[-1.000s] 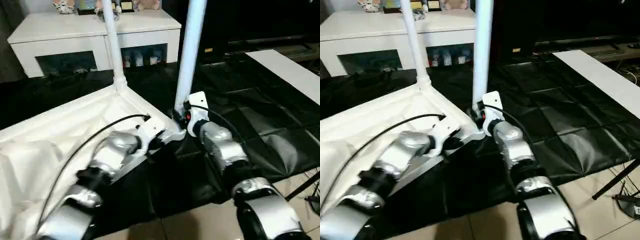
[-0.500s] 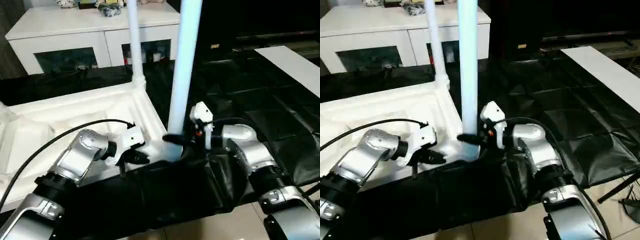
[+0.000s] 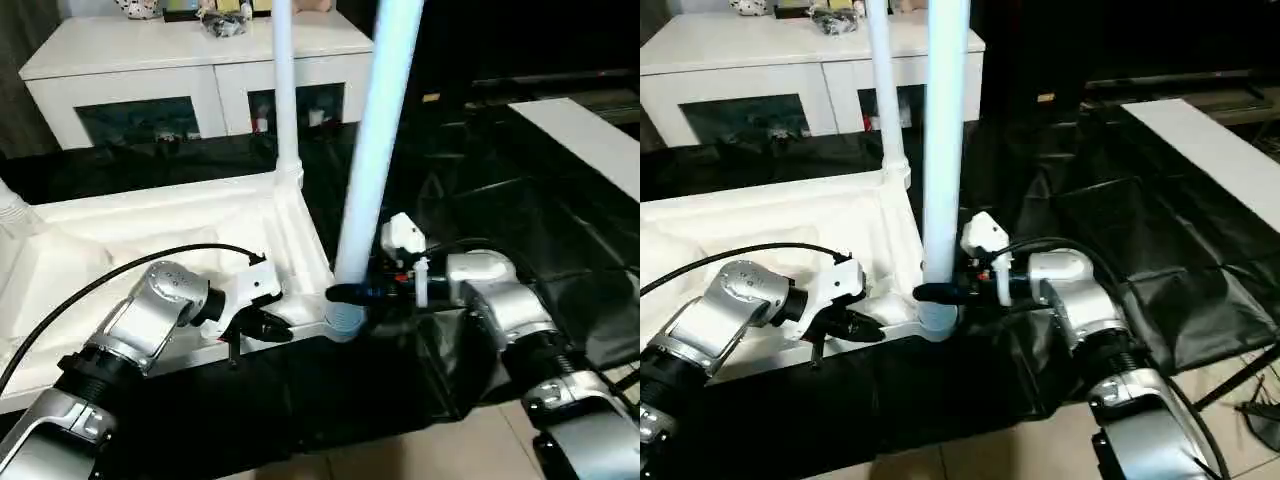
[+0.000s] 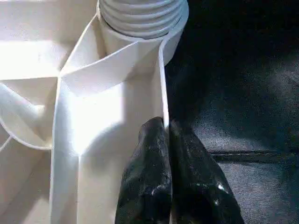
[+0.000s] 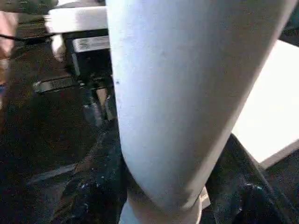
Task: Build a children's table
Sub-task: Insert table leg to table base
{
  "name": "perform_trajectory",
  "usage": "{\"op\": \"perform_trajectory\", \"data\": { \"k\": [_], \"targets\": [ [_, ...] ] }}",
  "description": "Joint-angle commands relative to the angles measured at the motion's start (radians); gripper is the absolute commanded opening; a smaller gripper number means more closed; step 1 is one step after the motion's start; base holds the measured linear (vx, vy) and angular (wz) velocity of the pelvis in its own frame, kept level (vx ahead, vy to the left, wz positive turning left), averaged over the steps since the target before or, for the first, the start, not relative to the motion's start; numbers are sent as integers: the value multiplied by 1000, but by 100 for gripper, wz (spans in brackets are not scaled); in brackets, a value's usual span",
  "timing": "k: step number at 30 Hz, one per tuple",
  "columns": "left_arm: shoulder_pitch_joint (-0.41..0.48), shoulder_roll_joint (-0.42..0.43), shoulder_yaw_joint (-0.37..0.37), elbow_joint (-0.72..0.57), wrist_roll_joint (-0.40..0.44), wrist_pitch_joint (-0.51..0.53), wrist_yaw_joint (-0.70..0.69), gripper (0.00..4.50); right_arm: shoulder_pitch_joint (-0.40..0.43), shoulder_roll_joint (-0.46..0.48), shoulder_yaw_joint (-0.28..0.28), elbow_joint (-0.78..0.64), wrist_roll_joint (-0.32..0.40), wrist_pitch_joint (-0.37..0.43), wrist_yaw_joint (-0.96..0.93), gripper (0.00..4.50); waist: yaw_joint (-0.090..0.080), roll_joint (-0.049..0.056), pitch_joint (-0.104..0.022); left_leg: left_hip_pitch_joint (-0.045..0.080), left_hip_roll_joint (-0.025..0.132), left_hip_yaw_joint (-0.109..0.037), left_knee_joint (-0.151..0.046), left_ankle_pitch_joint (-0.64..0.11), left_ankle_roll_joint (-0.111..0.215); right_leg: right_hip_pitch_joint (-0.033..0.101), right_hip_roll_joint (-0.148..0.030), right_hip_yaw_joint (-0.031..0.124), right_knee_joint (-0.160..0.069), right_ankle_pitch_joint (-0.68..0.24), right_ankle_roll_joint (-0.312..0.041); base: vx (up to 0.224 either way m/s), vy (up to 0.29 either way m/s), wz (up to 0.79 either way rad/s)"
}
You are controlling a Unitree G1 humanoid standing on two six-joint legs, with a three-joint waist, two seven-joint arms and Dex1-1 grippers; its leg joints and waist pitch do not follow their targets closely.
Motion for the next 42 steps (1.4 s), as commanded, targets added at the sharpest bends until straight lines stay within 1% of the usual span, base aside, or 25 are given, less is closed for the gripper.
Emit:
{"op": "perform_trajectory", "data": {
  "k": [1,4,6,9,10,11,13,15,16,17,18,22,26,28,32,33,34,35,36,37,38,39,40,41,42],
  "targets": [
    [1,9,-47,-35,-21,-10,-76,0,70,-46,23,209,-186,85,-223,184,-1,12,-14,-10,50,-10,-84,-254,15,35,-60,45,-67,-202,-240,0,0,0],
    [-5,-20,-47,-14,4,8,-6,0,56,-4,-13,238,-189,109,-390,184,-20,14,2,2,48,-24,-94,-433,-34,17,-63,47,-92,-493,-154,0,0,0],
    [-15,-73,-30,21,22,42,98,0,39,33,-54,266,-176,138,-532,184,-28,16,0,2,47,-35,-98,-468,-50,15,-64,44,-96,-549,-117,-61,5,-8],
    [-20,-100,-19,37,29,60,145,0,31,48,-68,279,-164,150,-586,184,-31,15,-1,4,45,-36,-98,-484,-43,13,-64,42,-103,-568,-102,-61,16,-8],
    [-43,-191,15,81,43,146,289,0,1,101,-142,321,-98,184,-744,184,-41,19,2,1,46,-35,-101,-502,-44,9,-60,44,-105,-555,-102,-50,20,-7],
    [-50,-214,20,93,50,161,323,0,-8,117,-165,333,-78,188,-793,184,-43,18,4,3,44,-36,-100,-510,-48,6,-60,41,-107,-561,-101,0,0,0],
    [-81,-302,40,136,66,204,447,0,-40,177,-243,379,-14,182,-981,184,-48,19,0,19,36,-33,-91,-530,-43,-6,-58,39,-119,-575,-95,-52,19,1],
    [-81,-302,40,136,66,204,447,0,-40,177,-243,379,-14,182,-981,184,-46,19,-4,17,36,-37,-93,-526,-36,-3,-57,36,-115,-552,-98,0,0,0],
    [-91,-330,50,148,67,212,484,0,-50,196,-269,395,10,178,-1042,184,-40,19,-5,18,38,-27,-93,-510,-27,-7,-54,39,-116,-479,-118,0,0,0],
    [-94,-342,54,151,65,217,497,0,-54,203,-276,402,17,176,-1063,184,-37,20,-7,16,39,-27,-94,-495,-26,-4,-55,40,-113,-452,-126,0,0,0],
    [-110,-402,72,161,60,236,559,0,-76,242,-314,432,46,168,-1163,184,-32,23,-6,8,39,-22,-95,-456,-31,-1,-53,43,-105,-390,-145,0,0,0],
    [-116,-456,78,157,65,260,607,0,-108,288,-339,464,47,158,-1249,184,-12,17,-11,11,37,-11,-91,-397,-24,-1,-52,48,-101,-336,-152,0,0,0],
    [-108,-449,67,151,76,267,599,0,-125,296,-329,476,16,144,-1266,184,-12,17,-12,-6,38,-15,-97,-351,-24,14,-53,48,-95,-306,-136,0,0,0],
    [-105,-426,64,160,84,237,600,0,-141,298,-327,483,9,118,-1258,184,-13,10,-14,-4,40,-14,-97,-343,-26,13,-54,48,-95,-292,-136,0,0,0],
    [-86,-382,54,151,93,130,575,0,-158,311,-347,442,32,32,-1191,184,-15,11,-20,-12,42,-15,-95,-301,-19,22,-56,49,-87,-224,-147,0,0,0],
    [-50,-316,25,118,92,-29,475,0,-157,312,-356,347,56,-38,-1094,184,-11,17,-24,-14,43,-15,-92,-263,-3,24,-58,47,-84,-177,-157,0,0,0],
    [-42,-298,16,112,94,-65,449,0,-156,311,-362,322,66,-47,-1072,184,-19,10,-32,-27,41,-14,-85,-202,21,36,-57,48,-72,-94,-170,0,0,0],
    [-35,-279,6,111,95,-109,420,0,-152,307,-366,290,81,-48,-1041,184,-20,19,-37,-31,42,-15,-78,-120,39,38,-54,42,-59,6,-192,0,0,0],
    [-24,-233,-15,115,104,-204,363,0,-140,294,-381,203,129,-43,-957,184,-18,19,-38,-25,39,-14,-71,-87,53,35,-51,39,-57,57,-204,0,0,0],
    [-23,-230,-16,116,104,-211,359,0,-139,293,-382,197,133,-41,-951,184,-18,18,-49,-23,34,-8,-53,9,93,37,-49,40,-39,198,-235,0,0,0],
    [-21,-205,-22,127,102,-265,328,0,-130,279,-394,137,171,-26,-889,184,-18,20,-50,-25,32,-6,-47,56,112,34,-47,40,-31,270,-255,64,-33,2],
    [-22,-193,-20,138,97,-287,316,0,-123,267,-402,99,196,-14,-853,184,-10,19,-55,-30,27,-3,-33,149,178,36,-46,39,-14,424,-286,0,0,0],
    [-24,-186,-17,144,91,-302,303,0,-117,257,-406,74,211,-7,-828,184,-7,19,-59,-27,25,-1,-28,175,194,34,-45,39,-10,458,-292,0,0,0],
    [-25,-179,-16,147,83,-319,284,0,-109,245,-405,51,220,-2,-804,184,0,18,-58,-31,27,-1,-23,206,220,31,-45,38,-4,491,-301,0,0,0],
    [-25,-179,-16,147,83,-319,284,0,-109,245,-405,51,220,-2,-804,184,1,18,-57,-33,28,0,-22,214,226,29,-46,38,-3,487,-302,0,0,0]
  ]
}}
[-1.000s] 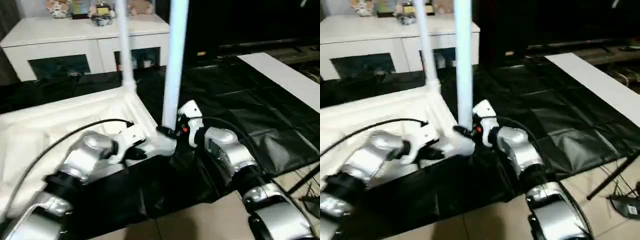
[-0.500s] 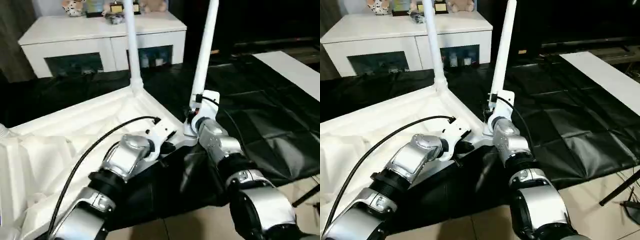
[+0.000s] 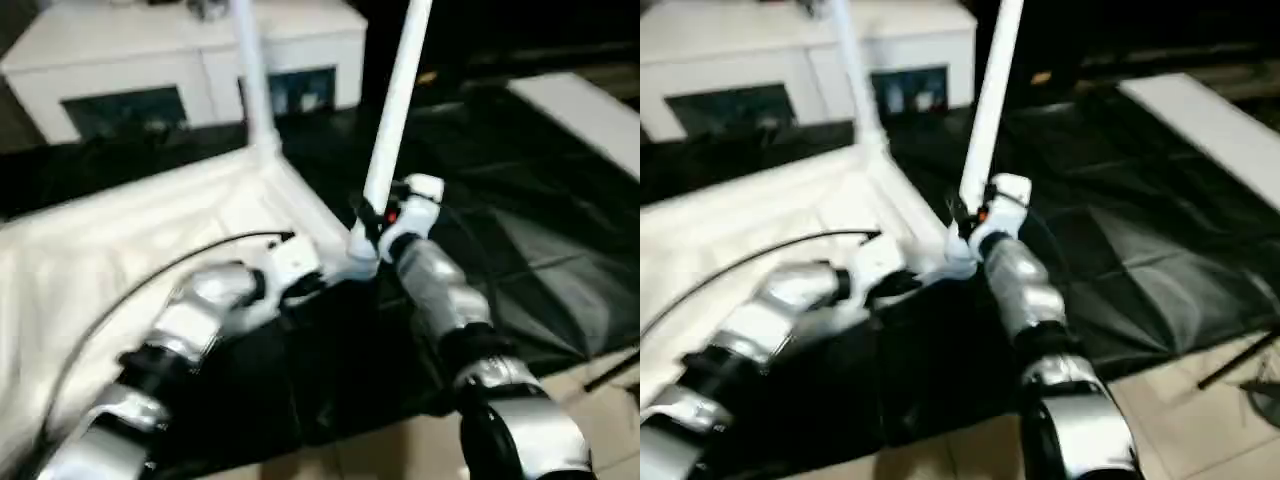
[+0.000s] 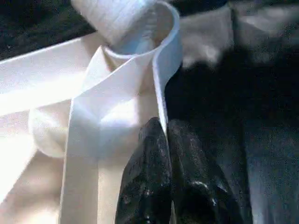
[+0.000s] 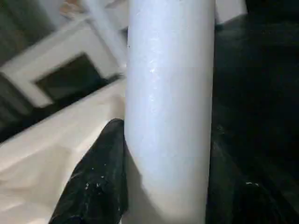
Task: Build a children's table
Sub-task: Insert table leg to table base
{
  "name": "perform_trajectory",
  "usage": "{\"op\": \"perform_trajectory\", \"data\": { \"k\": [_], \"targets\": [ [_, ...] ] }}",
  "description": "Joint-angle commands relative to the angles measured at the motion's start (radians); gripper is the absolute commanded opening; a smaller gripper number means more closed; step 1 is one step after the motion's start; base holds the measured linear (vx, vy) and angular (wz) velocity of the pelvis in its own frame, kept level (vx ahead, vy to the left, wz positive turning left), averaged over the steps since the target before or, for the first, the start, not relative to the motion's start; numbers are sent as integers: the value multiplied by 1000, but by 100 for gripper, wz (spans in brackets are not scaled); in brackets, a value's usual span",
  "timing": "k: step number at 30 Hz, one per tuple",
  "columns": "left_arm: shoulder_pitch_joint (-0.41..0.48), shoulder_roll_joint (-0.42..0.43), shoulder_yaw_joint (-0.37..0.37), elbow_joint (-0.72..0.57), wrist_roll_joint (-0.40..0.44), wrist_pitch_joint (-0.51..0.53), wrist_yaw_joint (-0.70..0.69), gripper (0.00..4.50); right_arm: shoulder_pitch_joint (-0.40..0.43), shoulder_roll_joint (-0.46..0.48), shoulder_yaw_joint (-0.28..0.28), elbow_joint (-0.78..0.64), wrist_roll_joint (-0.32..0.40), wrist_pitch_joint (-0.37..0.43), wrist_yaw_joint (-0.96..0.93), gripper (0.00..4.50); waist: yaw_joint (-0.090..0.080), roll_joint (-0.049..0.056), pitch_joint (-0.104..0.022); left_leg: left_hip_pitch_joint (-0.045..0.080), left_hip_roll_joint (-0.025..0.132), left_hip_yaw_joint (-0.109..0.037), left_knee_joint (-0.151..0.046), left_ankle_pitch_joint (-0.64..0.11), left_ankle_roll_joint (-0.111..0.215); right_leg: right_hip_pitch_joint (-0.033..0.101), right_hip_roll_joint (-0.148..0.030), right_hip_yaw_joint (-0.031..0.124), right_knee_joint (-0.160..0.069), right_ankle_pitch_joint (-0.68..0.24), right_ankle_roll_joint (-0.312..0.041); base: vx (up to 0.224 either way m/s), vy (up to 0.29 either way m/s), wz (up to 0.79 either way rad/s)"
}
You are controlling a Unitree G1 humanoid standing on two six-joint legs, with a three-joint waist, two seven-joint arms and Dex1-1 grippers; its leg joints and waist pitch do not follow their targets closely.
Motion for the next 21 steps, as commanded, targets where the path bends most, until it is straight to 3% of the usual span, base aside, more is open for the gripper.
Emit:
{"op": "perform_trajectory", "data": {
  "k": [1,4,5,6,8,10,11,14,15,17,20,21],
  "targets": [
    [21,-1,-53,12,-1,-39,-85,0,0,-38,-19,-94,26,-8,41,184,3,-3,-73,13,25,0,-26,197,215,75,-48,36,-8,462,-316,0,0,0],
    [22,18,-36,5,-27,-92,-118,0,58,-90,-18,-240,71,37,153,184,23,3,-67,24,38,0,-25,152,210,63,-43,33,-12,320,-299,0,0,0],
    [27,19,-17,-16,-59,-73,-138,0,82,-108,-15,-305,97,67,195,184,23,1,-66,22,39,0,-23,156,207,65,-41,33,-9,312,-296,0,0,0],
    [36,20,7,-48,-98,-32,-159,56,107,-129,-11,-379,129,109,242,184,28,5,-64,18,41,-1,-23,140,198,64,-45,34,-8,271,-292,0,0,0],
    [41,16,26,-67,-127,-11,-166,56,117,-139,-8,-410,145,128,263,184,30,0,-62,17,42,2,-24,105,186,64,-47,35,-12,232,-295,0,0,0],
    [46,0,84,-104,-195,44,-163,62,136,-161,8,-467,169,164,313,184,27,-1,-58,14,42,5,-28,31,145,63,-50,40,-18,153,-307,0,0,0],
    [37,-10,148,-129,-264,84,-161,76,153,-180,34,-506,180,194,357,184,27,0,-55,13,41,5,-30,6,133,63,-51,41,-20,129,-308,-52,-11,0],
    [-6,-30,268,-151,-393,154,-132,102,177,-208,76,-551,179,225,409,184,28,-2,-51,11,39,9,-36,-86,85,66,-51,43,-29,43,-302,-34,-15,1],
    [-39,-42,323,-149,-458,187,-105,122,188,-216,89,-566,164,236,413,184,28,-14,-49,13,37,11,-39,-120,58,65,-49,43,-36,-21,-286,0,0,0],
    [-79,-62,372,-144,-511,229,-64,136,195,-221,102,-571,146,243,419,184,29,-13,-49,10,37,10,-39,-117,46,67,-51,43,-35,-44,-279,0,0,0],
    [-144,-93,409,-114,-516,285,30,157,197,-226,123,-563,116,239,427,184,30,-13,-49,8,36,8,-38,-101,37,65,-46,41,-37,-51,-261,0,0,0],
    [-197,-116,433,-83,-497,308,128,167,194,-228,138,-547,87,228,418,184,33,-20,-51,5,34,8,-36,-80,46,67,-45,41,-35,-34,-253,0,0,0]
  ]
}}
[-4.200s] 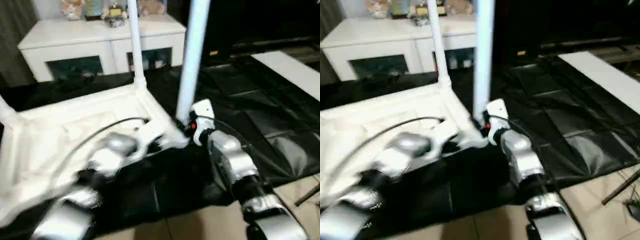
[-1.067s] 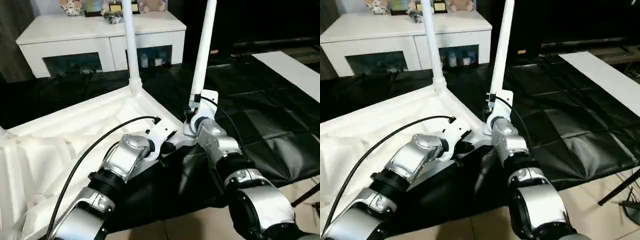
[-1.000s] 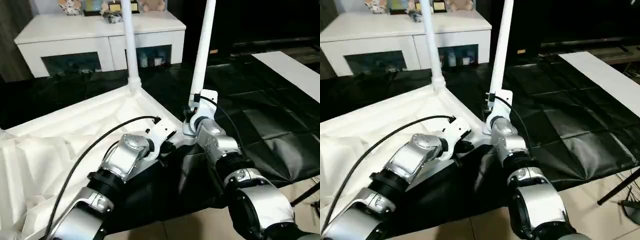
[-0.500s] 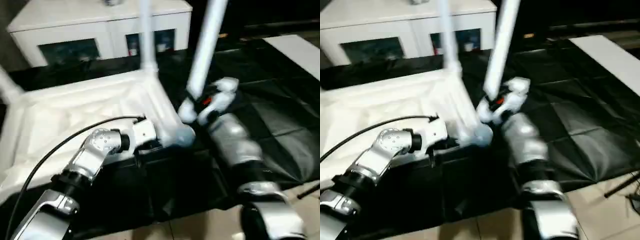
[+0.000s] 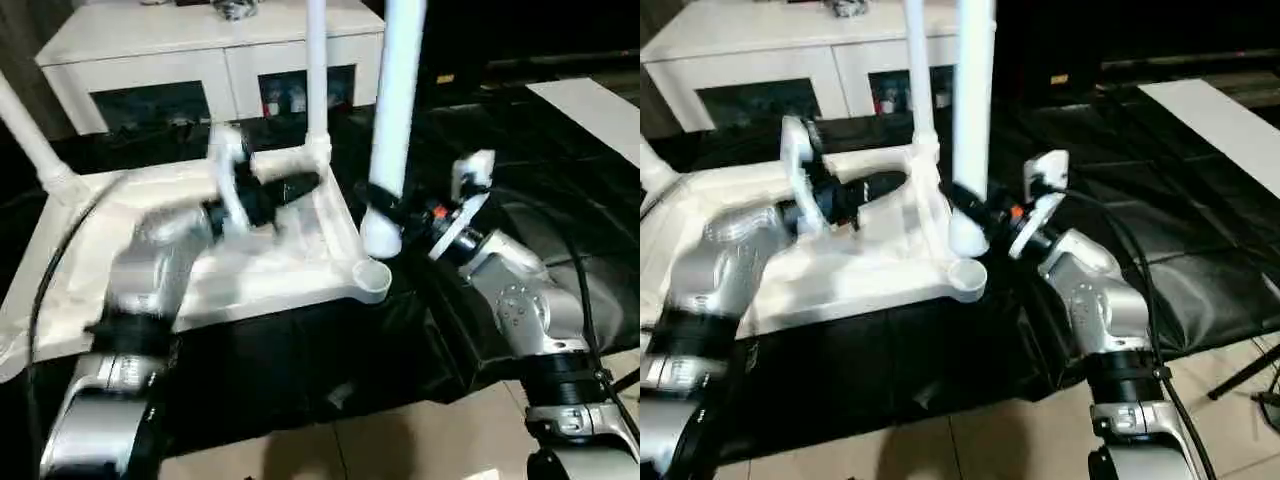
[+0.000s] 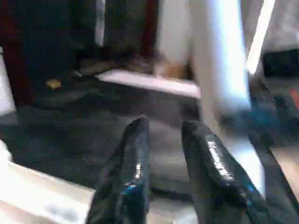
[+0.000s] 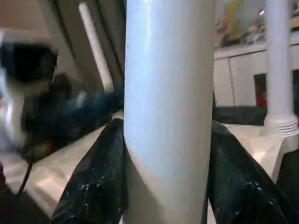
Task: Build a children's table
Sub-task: Insert table leg to table base
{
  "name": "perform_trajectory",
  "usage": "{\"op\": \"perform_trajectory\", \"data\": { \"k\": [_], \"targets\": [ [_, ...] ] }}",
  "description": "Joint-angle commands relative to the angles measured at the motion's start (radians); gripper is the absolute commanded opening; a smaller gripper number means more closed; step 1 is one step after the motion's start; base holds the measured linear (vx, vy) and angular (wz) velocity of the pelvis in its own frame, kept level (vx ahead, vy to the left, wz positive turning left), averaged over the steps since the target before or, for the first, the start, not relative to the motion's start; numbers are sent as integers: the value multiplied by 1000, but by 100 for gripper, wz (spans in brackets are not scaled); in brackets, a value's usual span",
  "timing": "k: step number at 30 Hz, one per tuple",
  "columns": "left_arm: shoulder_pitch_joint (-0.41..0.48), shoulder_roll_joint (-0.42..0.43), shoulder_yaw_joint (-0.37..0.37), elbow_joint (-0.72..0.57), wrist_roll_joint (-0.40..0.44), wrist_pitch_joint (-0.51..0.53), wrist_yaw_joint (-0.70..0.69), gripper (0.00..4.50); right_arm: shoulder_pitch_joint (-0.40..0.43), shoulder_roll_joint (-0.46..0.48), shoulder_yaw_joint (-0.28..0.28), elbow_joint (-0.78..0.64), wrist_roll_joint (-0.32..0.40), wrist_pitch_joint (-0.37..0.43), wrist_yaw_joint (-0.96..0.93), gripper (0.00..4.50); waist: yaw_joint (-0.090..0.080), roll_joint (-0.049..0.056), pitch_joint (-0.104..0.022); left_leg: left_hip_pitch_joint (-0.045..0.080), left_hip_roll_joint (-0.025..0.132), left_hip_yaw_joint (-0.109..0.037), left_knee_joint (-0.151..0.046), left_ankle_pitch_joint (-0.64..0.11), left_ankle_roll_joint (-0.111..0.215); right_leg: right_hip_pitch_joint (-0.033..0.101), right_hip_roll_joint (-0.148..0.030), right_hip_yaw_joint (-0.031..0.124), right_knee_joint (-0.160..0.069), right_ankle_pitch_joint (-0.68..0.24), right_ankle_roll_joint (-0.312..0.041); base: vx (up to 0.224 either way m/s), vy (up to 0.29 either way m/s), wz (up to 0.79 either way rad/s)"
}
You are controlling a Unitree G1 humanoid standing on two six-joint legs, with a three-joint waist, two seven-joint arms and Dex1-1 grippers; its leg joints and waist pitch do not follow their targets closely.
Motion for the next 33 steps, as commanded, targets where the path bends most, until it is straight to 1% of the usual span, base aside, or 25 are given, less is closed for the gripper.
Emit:
{"op": "perform_trajectory", "data": {
  "k": [1,2,3,5,6,7,8,9,10,11,13,14,15,20,21,23,24,25,26,28,29,30,31,32,33],
  "targets": [
    [-59,-24,32,46,19,53,141,179,0,-8,25,-7,-44,-11,-4,184,1,-13,-62,14,24,0,-65,-83,53,72,-40,38,-58,-36,-248,0,0,0],
    [-80,-31,36,57,35,65,183,189,-1,-11,33,3,-57,-19,-6,184,4,-17,-63,16,24,-1,-64,-77,55,73,-42,38,-58,-28,-249,0,0,0],
    [-97,-35,22,57,64,68,205,195,-3,-10,39,14,-71,-24,-16,184,6,-15,-65,13,24,-3,-63,-59,59,74,-43,38,-56,-3,-252,0,0,0],
    [-131,-62,-39,27,121,95,229,211,-8,-9,74,43,-123,-43,-41,184,7,-24,-66,11,24,-4,-61,-28,71,77,-43,36,-52,34,-254,0,0,0],
    [-136,-69,-55,16,128,100,227,223,-8,-10,82,47,-134,-46,-46,184,8,-25,-66,9,23,-3,-58,-8,78,76,-43,36,-50,49,-258,0,0,0],
    [-145,-92,-108,-45,130,118,206,234,-10,-13,105,62,-171,-50,-63,184,10,-25,-68,8,25,-3,-56,16,87,77,-47,37,-46,74,-269,0,0,0],
    [-145,-92,-108,-45,130,118,206,234,-10,-13,105,62,-171,-50,-63,184,13,-25,-70,9,24,-3,-53,30,93,77,-47,36,-44,92,-276,0,0,0],
    [-154,-140,-125,-119,79,156,200,256,-11,-14,116,81,-198,-60,-77,184,16,-25,-74,6,22,-3,-46,76,114,79,-44,36,-34,166,-294,0,0,0],
    [-154,-140,-125,-119,79,156,200,256,-11,-14,116,81,-198,-60,-77,184,16,-25,-74,6,22,-3,-46,76,114,79,-44,36,-34,166,-294,0,0,0],
    [-163,-167,-138,-162,49,183,201,265,-11,-16,115,91,-210,-60,-85,184,17,-21,-73,4,19,-3,-43,90,136,78,-43,36,-34,192,-303,0,0,0],
    [-167,-185,-153,-194,26,203,203,280,-9,-18,112,95,-218,-61,-89,184,19,-25,-72,4,22,-2,-43,73,152,80,-45,35,-36,177,-317,0,0,0],
    [-170,-201,-166,-226,10,226,204,280,-5,-21,107,95,-223,-59,-94,184,19,-24,-71,4,22,-3,-43,64,155,79,-44,34,-37,161,-318,0,0,0],
    [-170,-210,-172,-241,6,237,205,288,-2,-23,104,95,-224,-60,-95,184,19,-34,-70,3,22,-1,-43,47,154,81,-44,34,-40,133,-319,0,0,0],
    [-168,-213,-153,-229,56,238,236,323,-8,-22,103,107,-232,-70,-94,184,15,-32,-63,3,21,-2,-47,-14,135,82,-42,34,-52,9,-286,0,0,0],
    [-163,-184,-136,-198,111,202,276,333,-15,-23,102,111,-237,-74,-95,184,12,-31,-63,3,21,-5,-49,-36,124,82,-42,33,-56,-25,-267,0,0,0],
    [-155,-146,-131,-173,151,174,312,360,-19,-23,97,108,-236,-73,-96,184,8,-31,-62,3,20,-5,-50,-49,116,81,-41,33,-58,-47,-257,0,0,0],
    [-146,-117,-127,-152,177,146,329,362,-23,-24,92,109,-234,-71,-98,184,7,-8,-62,3,19,-8,-50,-58,102,81,-40,32,-56,-56,-246,0,0,0],
    [-127,-75,-115,-123,201,118,348,362,-30,-26,73,106,-220,-57,-102,184,-1,-18,-63,3,17,-8,-50,-73,96,81,-36,31,-60,-59,-233,0,0,0],
    [-119,-59,-113,-113,210,108,351,363,-32,-26,65,104,-213,-51,-103,184,-2,-19,-64,4,15,-9,-52,-75,94,83,-34,31,-60,-56,-230,0,0,0],
    [-81,-3,-125,-85,250,69,343,363,-39,-36,40,92,-180,-17,-89,184,-2,-14,-65,6,16,-8,-51,-74,83,80,-36,32,-59,-51,-234,0,0,0],
    [-37,35,-139,-76,264,56,307,363,-42,-60,32,82,-157,10,-50,184,-4,-14,-67,8,19,-9,-52,-70,83,78,-34,32,-57,-37,-239,0,0,0],
    [11,71,-162,-74,275,29,249,363,-47,-86,24,75,-131,44,-5,184,-3,-13,-67,4,20,-12,-53,-67,85,82,-33,30,-52,-21,-242,0,0,0],
    [24,81,-170,-74,278,18,230,363,-48,-94,22,74,-123,54,8,184,0,-15,-69,8,22,-11,-52,-63,90,79,-35,31,-49,-15,-246,0,0,0],
    [50,98,-187,-78,281,-3,188,363,-51,-107,17,73,-107,75,33,184,-1,-12,-69,9,23,-9,-52,-56,90,76,-34,32,-49,-7,-247,0,0,0],
    [119,146,-248,-96,294,-48,72,363,-63,-135,-8,85,-64,127,85,184,7,-27,-70,10,23,-8,-51,-37,104,75,-36,33,-46,12,-262,0,0,0]
  ]
}}
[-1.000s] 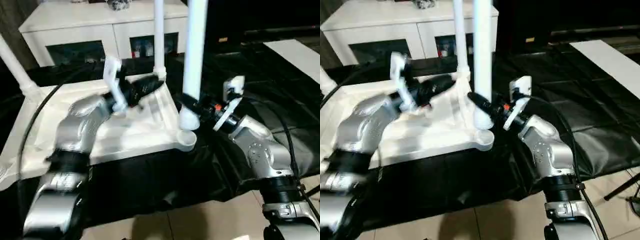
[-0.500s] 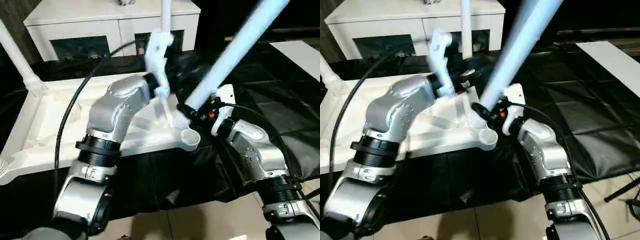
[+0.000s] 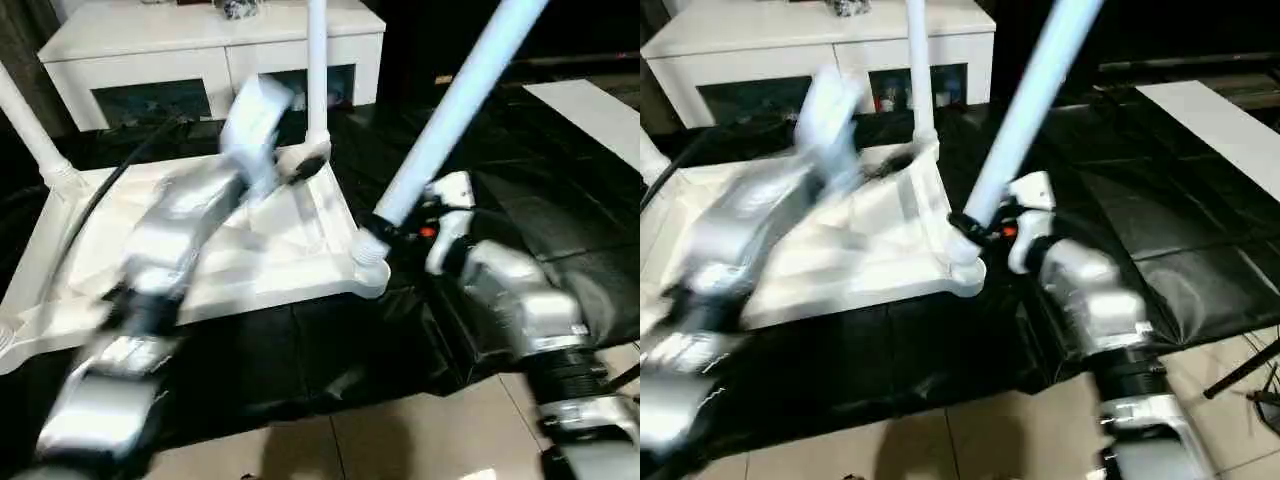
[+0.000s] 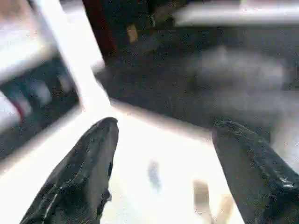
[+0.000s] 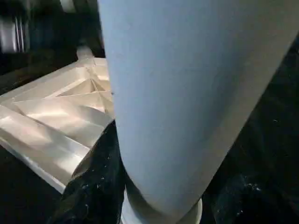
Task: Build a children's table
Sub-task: Insert table leg to table base
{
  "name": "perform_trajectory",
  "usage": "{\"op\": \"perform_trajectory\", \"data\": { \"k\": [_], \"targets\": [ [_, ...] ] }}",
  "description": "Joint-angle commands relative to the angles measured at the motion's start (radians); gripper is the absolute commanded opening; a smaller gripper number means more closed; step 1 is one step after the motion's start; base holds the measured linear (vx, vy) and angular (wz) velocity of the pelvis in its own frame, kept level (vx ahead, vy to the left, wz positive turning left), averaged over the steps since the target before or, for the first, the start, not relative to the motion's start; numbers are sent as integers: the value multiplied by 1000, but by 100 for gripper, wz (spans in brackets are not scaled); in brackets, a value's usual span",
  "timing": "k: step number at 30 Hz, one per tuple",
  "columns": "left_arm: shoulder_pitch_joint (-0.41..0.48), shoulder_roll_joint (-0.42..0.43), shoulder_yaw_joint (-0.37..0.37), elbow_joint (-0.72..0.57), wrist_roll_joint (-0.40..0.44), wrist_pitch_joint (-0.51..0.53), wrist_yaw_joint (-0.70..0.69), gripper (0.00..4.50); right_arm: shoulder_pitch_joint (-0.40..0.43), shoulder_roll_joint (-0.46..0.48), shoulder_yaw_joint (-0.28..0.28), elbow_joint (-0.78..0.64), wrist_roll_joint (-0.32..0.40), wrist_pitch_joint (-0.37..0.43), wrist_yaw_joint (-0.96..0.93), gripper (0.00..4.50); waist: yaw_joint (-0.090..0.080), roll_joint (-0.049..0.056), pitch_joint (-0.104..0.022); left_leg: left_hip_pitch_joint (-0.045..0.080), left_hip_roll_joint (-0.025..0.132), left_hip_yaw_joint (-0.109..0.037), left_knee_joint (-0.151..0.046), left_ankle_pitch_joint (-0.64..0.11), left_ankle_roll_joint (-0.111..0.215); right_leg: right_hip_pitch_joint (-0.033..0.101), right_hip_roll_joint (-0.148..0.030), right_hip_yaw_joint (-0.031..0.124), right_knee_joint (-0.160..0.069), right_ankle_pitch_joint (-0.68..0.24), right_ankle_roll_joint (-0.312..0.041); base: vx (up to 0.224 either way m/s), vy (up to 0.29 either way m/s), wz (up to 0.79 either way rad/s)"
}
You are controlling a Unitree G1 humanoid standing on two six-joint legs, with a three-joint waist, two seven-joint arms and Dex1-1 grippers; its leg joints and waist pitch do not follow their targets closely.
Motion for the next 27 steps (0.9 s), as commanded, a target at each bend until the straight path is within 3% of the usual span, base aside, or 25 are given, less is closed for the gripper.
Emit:
{"op": "perform_trajectory", "data": {
  "k": [1,2,5,6,7,8,9,11,12,13,14,16,17,23,27],
  "targets": [
    [34,29,-72,-25,18,-51,-121,363,-38,-15,-24,-21,54,56,60,184,2,-18,-81,16,24,-2,-58,-48,95,76,-36,36,-51,4,-262,0,0,0],
    [84,65,-124,-29,17,-83,-212,363,-50,-37,-42,-6,94,113,107,184,3,-18,-81,15,26,1,-58,-41,99,73,-38,36,-49,6,-266,0,0,0],
    [117,68,-153,-4,8,-127,-265,390,-58,-66,-37,25,96,129,162,184,14,-9,-78,17,29,2,-58,-54,94,69,-40,35,-48,-10,-274,0,0,0],
    [120,66,-156,1,7,-131,-270,396,-59,-70,-35,30,93,128,169,184,16,-13,-77,17,29,4,-58,-69,82,67,-41,36,-49,-18,-277,0,0,0],
    [122,62,-162,11,12,-149,-278,400,-61,-77,-31,39,87,124,173,184,19,-11,-75,18,28,5,-59,-92,69,66,-42,38,-53,-37,-274,0,0,0],
    [119,55,-171,23,19,-167,-282,410,-63,-79,-32,46,87,125,168,184,19,-13,-74,17,27,5,-61,-102,63,68,-43,38,-54,-49,-271,0,0,0],
    [99,27,-179,60,36,-191,-280,431,-59,-76,-41,49,84,125,148,184,18,-7,-73,18,25,4,-63,-137,39,69,-44,39,-60,-91,-257,0,0,0],
    [92,18,-181,72,40,-196,-281,435,-58,-74,-44,50,82,124,142,184,20,-10,-73,24,25,6,-64,-149,29,67,-43,40,-64,-111,-248,0,0,0],
    [77,7,-185,103,55,-220,-270,444,-54,-73,-42,42,78,127,140,184,19,-12,-74,20,26,4,-64,-143,23,71,-45,41,-62,-110,-246,0,0,0],
    [64,1,-191,131,66,-239,-265,444,-48,-70,-33,31,66,116,134,184,17,0,-74,16,23,2,-64,-142,21,71,-42,39,-65,-112,-235,0,0,0],
    [64,1,-191,131,66,-239,-265,448,-48,-70,-33,31,66,116,134,184,15,-5,-74,17,23,2,-64,-145,18,72,-41,39,-65,-112,-230,0,0,0],
    [29,-13,-218,216,93,-281,-276,450,-38,-59,-17,10,28,86,97,184,12,3,-76,16,21,-1,-64,-142,11,73,-40,37,-65,-102,-223,0,0,0],
    [17,-18,-227,245,103,-297,-280,450,-38,-54,-16,8,19,81,82,184,9,-1,-75,14,18,0,-64,-144,11,73,-38,37,-68,-105,-218,0,0,0],
    [-35,-47,-240,355,130,-318,-286,450,-34,-61,-10,2,1,60,74,184,1,-1,-80,12,19,-2,-61,-137,22,79,-41,36,-64,-81,-239,0,0,0],
    [-62,-74,-245,436,142,-327,-300,412,-17,-69,-12,-21,-11,60,68,184,1,5,-81,12,20,-2,-58,-125,40,79,-41,35,-61,-44,-261,0,0,0]
  ]
}}
